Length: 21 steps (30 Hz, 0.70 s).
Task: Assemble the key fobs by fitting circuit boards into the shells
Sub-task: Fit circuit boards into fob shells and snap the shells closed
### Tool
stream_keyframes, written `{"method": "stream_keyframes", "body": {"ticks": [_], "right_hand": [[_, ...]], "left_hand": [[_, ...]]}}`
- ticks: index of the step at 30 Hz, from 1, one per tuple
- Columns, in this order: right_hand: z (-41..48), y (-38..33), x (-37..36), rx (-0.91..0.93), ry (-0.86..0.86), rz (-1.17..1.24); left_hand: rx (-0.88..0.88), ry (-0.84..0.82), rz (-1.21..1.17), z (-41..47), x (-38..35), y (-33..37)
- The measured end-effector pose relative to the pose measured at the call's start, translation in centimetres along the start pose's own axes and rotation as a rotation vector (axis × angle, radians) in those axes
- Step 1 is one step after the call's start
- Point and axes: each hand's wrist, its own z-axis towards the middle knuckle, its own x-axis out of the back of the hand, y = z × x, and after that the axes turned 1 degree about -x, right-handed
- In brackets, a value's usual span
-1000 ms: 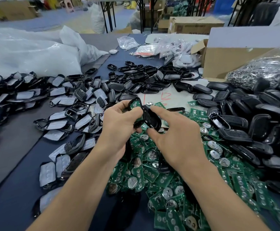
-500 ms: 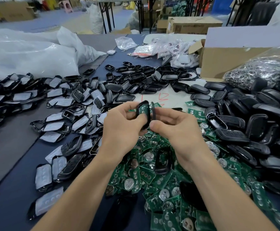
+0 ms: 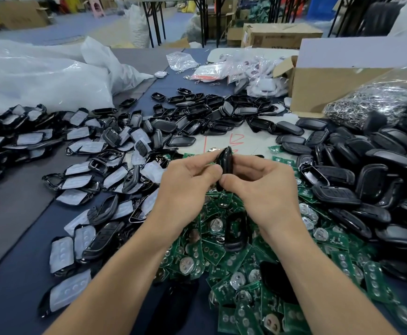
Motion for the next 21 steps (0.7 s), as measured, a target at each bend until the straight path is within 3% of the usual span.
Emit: {"method": "stream_keyframes", "body": {"ticks": [7,12,21], "right_hand": [[0.2,-0.6,0.9,0.057,-0.164,-0.050],[-0.1,-0.8,0.8,0.049,-0.138,-0.122],[-1.7,-0.9,-0.9,0.220,-0.031,-0.401]], "left_hand": [[0.035,-0.034,-0.146,0.5,2.1,0.0],[0.013,-0.029,-0.140,0.5,1.8,-0.1],[-0.007,0.096,-0.032,0.1,1.0,0.3]]}}
